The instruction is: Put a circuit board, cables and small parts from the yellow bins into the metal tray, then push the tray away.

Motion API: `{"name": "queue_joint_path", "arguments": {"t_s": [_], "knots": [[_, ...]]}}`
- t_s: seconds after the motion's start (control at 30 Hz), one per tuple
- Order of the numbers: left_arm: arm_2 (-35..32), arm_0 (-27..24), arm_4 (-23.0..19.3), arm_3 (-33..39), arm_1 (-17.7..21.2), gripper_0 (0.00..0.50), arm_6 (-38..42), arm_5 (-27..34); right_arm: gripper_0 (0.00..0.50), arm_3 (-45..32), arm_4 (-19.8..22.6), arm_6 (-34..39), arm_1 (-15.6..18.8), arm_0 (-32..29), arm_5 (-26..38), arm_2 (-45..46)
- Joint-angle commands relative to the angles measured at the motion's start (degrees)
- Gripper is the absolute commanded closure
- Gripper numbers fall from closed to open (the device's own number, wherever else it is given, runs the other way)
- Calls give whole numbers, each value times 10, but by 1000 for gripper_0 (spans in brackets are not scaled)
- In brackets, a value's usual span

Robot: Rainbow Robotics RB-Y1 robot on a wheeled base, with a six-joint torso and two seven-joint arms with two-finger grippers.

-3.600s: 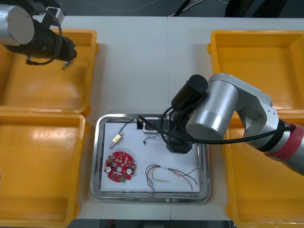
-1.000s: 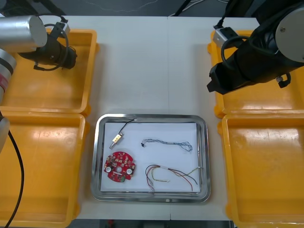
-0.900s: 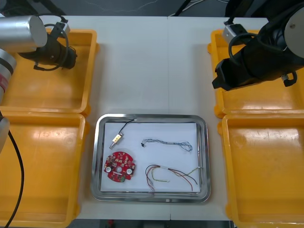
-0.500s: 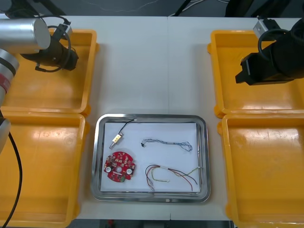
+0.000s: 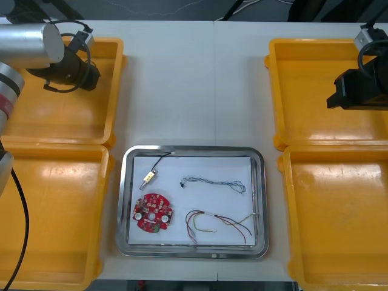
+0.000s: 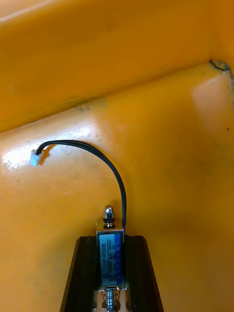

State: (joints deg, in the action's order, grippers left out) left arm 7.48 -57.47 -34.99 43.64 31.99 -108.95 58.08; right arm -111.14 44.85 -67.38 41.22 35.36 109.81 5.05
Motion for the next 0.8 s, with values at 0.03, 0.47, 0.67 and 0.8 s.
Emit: {"name": "queue_joint_path", "arguments": {"t_s": [0.03, 0.47, 0.67, 0.8], "knots": [[-1, -15, -17, 18, 5, 500, -52, 32, 0, 15, 8, 16, 40, -1, 2, 22], [-17, 28, -120, 143, 71, 500, -43, 179, 0, 42, 31, 3, 73, -47, 2, 45], [-33, 59, -139, 218, 98, 500, -28, 237, 0, 39, 31, -2, 73, -78, 2, 66], [-58, 82, -139, 277, 112, 500, -17, 286, 0, 27, 33, -9, 72, -100, 2, 80]]}}
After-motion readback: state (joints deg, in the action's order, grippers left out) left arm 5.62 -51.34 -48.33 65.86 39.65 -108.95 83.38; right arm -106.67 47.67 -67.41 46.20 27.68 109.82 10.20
